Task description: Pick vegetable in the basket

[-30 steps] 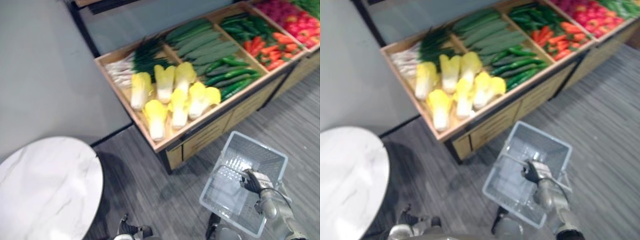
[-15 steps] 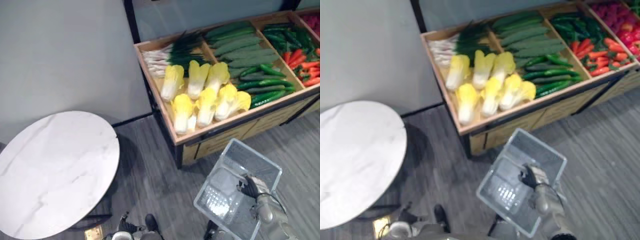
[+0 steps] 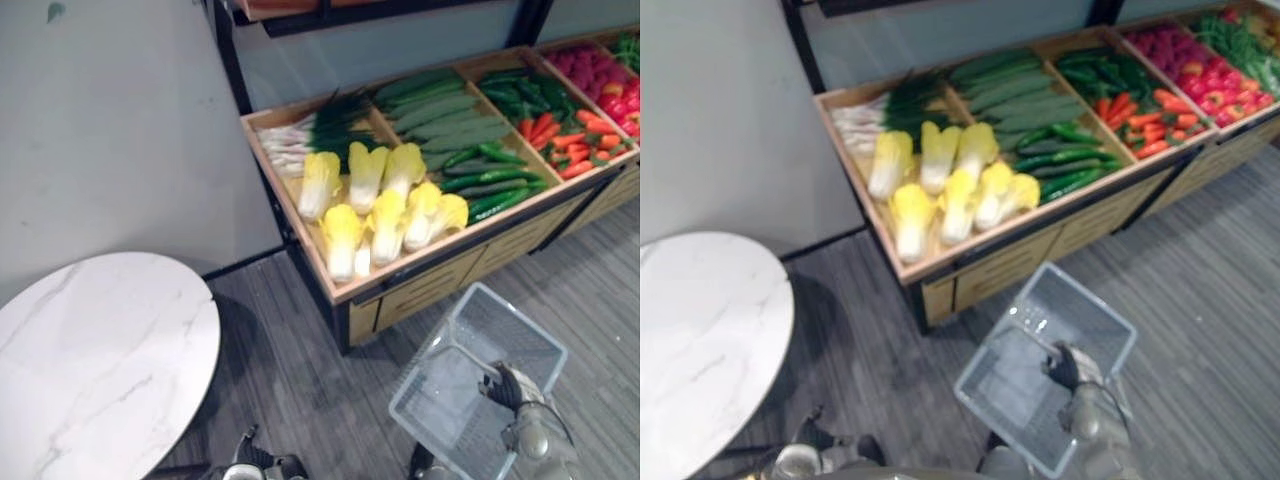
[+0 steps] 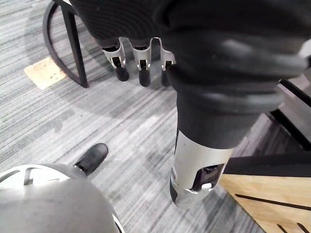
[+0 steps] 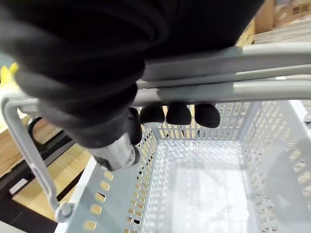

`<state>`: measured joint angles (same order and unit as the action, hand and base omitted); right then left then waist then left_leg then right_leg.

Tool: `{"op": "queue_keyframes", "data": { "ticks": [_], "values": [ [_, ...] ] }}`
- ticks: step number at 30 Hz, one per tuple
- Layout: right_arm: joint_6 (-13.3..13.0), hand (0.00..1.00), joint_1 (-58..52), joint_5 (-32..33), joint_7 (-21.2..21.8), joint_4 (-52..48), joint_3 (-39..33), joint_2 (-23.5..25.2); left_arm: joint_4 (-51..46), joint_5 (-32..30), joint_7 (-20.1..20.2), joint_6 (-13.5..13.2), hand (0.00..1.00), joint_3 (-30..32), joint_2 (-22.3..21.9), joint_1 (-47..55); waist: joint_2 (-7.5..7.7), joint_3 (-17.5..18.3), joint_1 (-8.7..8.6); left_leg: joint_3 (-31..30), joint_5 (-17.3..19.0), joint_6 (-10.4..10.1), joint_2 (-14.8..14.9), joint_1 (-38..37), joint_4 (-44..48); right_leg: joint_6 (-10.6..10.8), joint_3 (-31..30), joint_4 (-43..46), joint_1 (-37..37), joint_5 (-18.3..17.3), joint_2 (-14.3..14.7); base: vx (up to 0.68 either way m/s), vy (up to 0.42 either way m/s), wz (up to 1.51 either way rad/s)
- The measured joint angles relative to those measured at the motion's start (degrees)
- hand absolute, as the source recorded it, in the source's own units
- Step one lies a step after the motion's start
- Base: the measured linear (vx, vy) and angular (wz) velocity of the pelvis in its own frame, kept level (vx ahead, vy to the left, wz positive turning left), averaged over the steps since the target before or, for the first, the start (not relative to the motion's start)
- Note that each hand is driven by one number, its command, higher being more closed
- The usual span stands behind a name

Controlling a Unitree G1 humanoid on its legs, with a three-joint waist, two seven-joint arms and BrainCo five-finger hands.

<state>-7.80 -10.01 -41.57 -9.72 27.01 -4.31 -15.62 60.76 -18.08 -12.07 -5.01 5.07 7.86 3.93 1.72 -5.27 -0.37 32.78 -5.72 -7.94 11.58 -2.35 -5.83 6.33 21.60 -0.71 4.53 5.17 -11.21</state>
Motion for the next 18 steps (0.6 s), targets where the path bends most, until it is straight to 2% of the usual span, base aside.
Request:
{"op": "queue_keyframes", "data": {
  "ticks": [3,12,14,15,16,18],
  "values": [
    [0.36,1.0,-0.94,1.11,-0.46,1.04,-2.21,0.78,0.5,-1.2,0.02,-0.03,0.0,0.19,0.14,0.94,0.08,0.97,-0.98,-0.36,0.01,-0.01,-0.14,-0.14,-0.05,-0.23,0.17,0.4,-0.21,-0.54,-0.26,-0.05,0.012,0.03],
    [1.81,1.0,-1.21,1.58,-2.09,0.9,-4.39,0.78,0.79,-1.18,-0.02,0.1,0.0,0.23,0.25,2.04,-0.37,1.07,-0.97,-3.16,0.58,-0.07,-0.3,1.02,0.35,-0.2,1.24,7.42,2.02,-4.24,-2.08,-0.07,0.0,0.13],
    [1.8,1.0,-0.88,1.6,-2.2,0.85,-4.24,0.94,0.8,-1.18,0.0,0.16,0.0,0.8,0.52,2.15,-0.66,0.92,-0.97,-3.92,3.61,-0.38,1.73,3.97,6.83,-0.7,1.27,8.43,2.75,-5.04,-1.74,-0.02,-0.072,0.07],
    [1.79,1.0,-0.75,1.61,-2.19,0.79,-4.21,0.7,0.6,-0.93,-0.03,-0.19,0.0,1.65,0.4,2.23,-1.48,0.73,-0.41,-4.13,6.6,-0.8,4.06,6.54,12.3,-1.1,1.05,8.61,2.72,-5.3,-0.7,-0.03,-0.103,-0.13],
    [1.79,1.0,-0.72,1.6,-2.19,0.68,-4.11,0.23,0.61,-0.99,0.0,-0.29,0.0,1.54,0.42,2.36,-2.56,0.62,-0.03,-4.89,8.02,-1.05,5.95,7.29,15.01,-1.42,1.34,8.79,2.23,-5.48,0.18,0.01,-0.144,-0.16],
    [1.76,1.0,-0.87,1.6,-2.17,0.05,-3.96,-0.77,0.7,-1.19,0.16,-0.25,0.0,0.98,0.41,2.33,-3.88,0.57,0.49,-5.34,9.14,-1.16,7.33,7.14,17.45,-1.58,1.29,9.16,1.39,-7.06,1.23,0.06,-0.064,-0.05]
  ]
}}
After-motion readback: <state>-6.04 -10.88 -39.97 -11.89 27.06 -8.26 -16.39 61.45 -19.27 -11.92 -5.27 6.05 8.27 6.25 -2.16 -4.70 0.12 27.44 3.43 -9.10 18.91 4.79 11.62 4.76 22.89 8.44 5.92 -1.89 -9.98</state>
